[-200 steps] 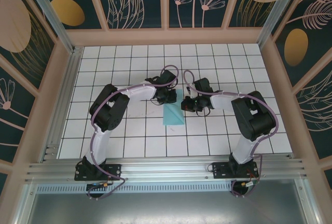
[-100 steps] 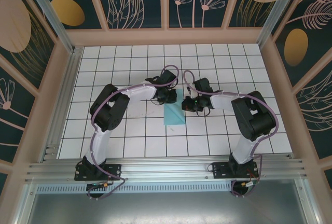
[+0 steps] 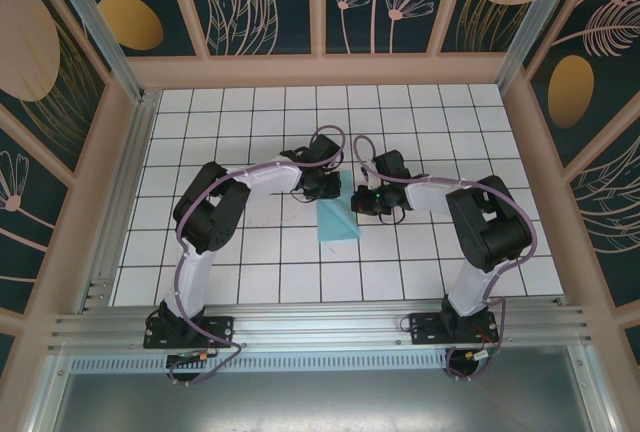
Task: Fold a paper plane with a square sheet of paper (pick it up from the middle)
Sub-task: Fold the triangle a second time at the center of the table.
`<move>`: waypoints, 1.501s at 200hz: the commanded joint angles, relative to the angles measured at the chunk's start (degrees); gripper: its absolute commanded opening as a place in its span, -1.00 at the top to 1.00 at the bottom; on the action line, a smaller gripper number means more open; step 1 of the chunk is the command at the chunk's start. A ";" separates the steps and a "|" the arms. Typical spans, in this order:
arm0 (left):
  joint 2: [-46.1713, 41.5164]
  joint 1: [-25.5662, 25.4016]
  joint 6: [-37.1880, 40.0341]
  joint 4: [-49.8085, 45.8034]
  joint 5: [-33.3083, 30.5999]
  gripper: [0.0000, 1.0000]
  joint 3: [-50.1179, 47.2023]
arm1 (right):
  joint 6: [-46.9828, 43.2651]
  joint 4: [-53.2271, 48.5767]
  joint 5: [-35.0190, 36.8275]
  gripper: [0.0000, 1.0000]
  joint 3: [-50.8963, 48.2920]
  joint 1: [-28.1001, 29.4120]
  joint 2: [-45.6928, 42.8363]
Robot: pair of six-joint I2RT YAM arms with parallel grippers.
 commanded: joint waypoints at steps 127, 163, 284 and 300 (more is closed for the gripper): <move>-7.04 0.22 -4.88 1.07 -3.96 0.30 0.52 | 0.25 -2.45 1.44 0.88 -1.18 0.05 1.12; -14.69 0.13 -12.49 16.47 5.36 0.37 -15.00 | 0.47 -2.78 1.42 0.87 -0.95 0.06 1.21; -13.83 -2.30 -19.75 27.60 10.86 0.52 -24.06 | 0.80 -2.64 1.35 0.87 -0.95 -0.02 2.07; -13.52 -2.31 -19.17 26.46 9.97 0.54 -23.78 | 0.91 -2.46 1.37 0.87 -1.13 -0.02 1.94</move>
